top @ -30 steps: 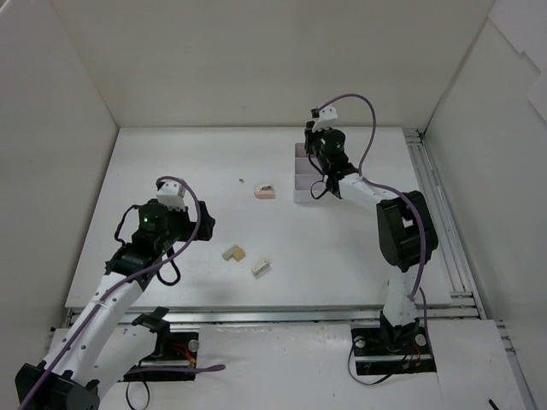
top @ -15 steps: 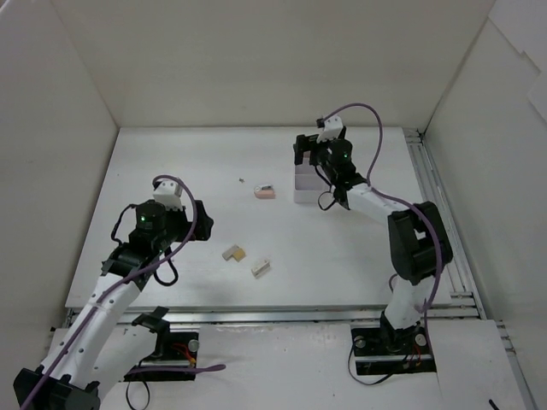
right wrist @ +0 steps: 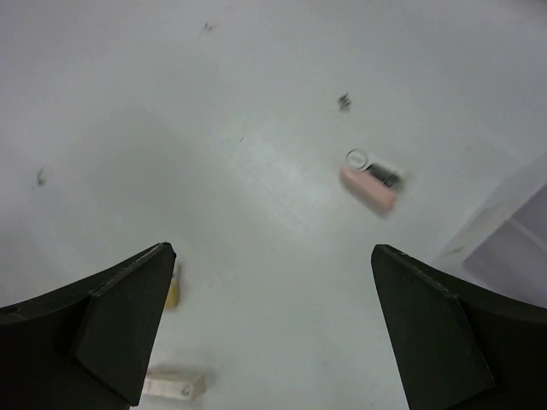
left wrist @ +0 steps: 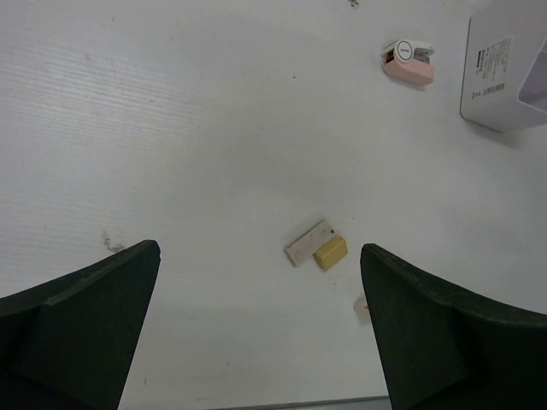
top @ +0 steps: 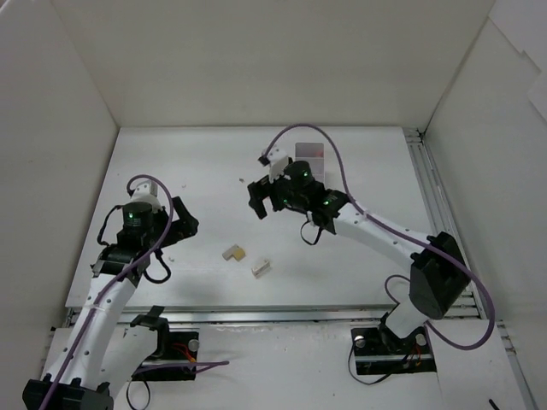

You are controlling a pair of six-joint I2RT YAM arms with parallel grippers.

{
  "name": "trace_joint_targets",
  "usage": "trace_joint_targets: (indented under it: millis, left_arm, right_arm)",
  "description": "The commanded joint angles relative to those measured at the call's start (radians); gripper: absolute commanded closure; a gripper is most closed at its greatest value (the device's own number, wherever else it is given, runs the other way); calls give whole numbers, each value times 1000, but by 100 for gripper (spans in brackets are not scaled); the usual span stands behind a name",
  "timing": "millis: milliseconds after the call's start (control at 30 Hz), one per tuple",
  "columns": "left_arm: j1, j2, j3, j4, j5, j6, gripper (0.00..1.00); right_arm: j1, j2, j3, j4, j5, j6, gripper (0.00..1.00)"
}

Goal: Sort the stationery into containers
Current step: Pick up the stationery from the center of the board.

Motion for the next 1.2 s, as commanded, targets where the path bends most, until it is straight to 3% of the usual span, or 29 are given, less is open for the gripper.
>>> trace_joint_targets:
  millis: [0,200,367,567,667,800,867,900,967,1000,1100,1167]
  left_arm:
    - [36,-13,35,-19,34,-83,0]
    - [47,-75,-1,-64,2,-144,0]
    - [57,-125,-13,-96,-30,-163,0]
    - [57,-87,8,-94,-21,-160,0]
    - [57,-64,22,-94,-10,-148,0]
    - [57,-63,10,-85,-15,-149,0]
    - [57,-65,5,-85,-18,-148,0]
    - [57,-65,5,-85,-20,-148,0]
    - [57,-68,-2,-77,-24,-149,0]
    - [57,-68,-5,-73,-24,-148,0]
    - [57,-70,-11,-64,-23,-146,0]
    - [57,-70,-15,-61,-23,-145,0]
  right_arm:
    - [93,47,-7,-135,23,15,2]
    - [195,167,2,-147,-41,85,2]
    - [288,250,34,-144,9,90,2]
    - [307,342,57,-80,118,174,2]
    - [307,370,53,-54,109,199,8]
    - [305,360,22,3,116,208,38]
    - [307,359,21,3,126,208,44]
    - [305,359,19,6,126,208,53]
    - [304,360,18,8,123,208,62]
    - [307,360,18,9,118,205,63]
    - [307,373,33,-18,103,202,47]
    - [307,380,47,-33,95,193,43]
